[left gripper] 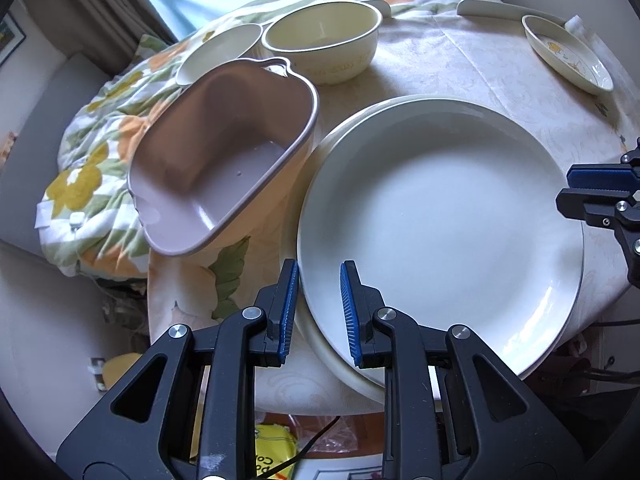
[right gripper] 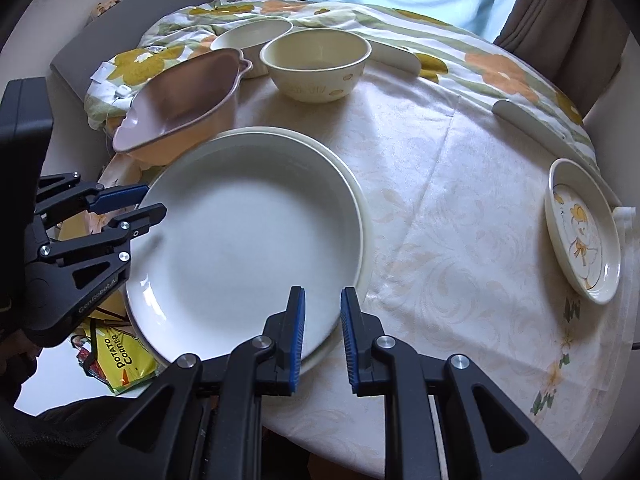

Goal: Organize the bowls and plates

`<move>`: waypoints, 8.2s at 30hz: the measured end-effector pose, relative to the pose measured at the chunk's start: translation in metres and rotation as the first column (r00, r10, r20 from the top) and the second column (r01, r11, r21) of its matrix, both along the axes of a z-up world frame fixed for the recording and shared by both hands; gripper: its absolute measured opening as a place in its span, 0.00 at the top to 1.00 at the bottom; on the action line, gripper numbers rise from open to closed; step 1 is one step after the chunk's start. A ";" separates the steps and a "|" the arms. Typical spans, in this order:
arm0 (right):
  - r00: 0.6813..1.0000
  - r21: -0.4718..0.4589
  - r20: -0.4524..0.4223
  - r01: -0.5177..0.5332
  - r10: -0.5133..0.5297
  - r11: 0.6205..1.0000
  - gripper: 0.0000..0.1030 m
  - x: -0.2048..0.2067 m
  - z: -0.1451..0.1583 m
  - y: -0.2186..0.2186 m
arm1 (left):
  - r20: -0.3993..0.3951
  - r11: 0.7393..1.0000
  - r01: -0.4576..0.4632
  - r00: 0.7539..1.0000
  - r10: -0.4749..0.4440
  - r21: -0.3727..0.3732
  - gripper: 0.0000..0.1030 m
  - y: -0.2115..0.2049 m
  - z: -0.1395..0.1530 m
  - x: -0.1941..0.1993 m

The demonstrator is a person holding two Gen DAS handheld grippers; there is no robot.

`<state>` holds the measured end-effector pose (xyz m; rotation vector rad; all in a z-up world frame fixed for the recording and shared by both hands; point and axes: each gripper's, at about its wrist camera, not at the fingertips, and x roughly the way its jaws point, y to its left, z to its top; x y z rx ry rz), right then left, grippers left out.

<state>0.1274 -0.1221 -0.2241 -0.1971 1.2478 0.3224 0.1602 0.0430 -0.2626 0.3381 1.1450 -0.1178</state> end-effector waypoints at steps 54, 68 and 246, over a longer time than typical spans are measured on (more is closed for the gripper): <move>0.629 0.333 0.044 0.723 -0.776 0.605 0.21 -0.021 0.076 -0.297 | 0.029 0.747 0.454 0.862 -0.505 -0.486 0.18 -0.272 0.083 0.166; 0.583 0.330 -0.137 0.789 -0.801 0.518 0.67 0.049 -0.011 -0.341 | -0.213 0.818 0.376 0.840 -0.500 -0.437 0.62 -0.335 -0.021 0.227; 0.967 0.313 -0.157 -0.143 0.200 0.939 0.50 0.166 -0.030 0.116 | -0.227 0.652 -0.562 0.818 0.528 -0.509 0.61 0.159 -0.028 0.074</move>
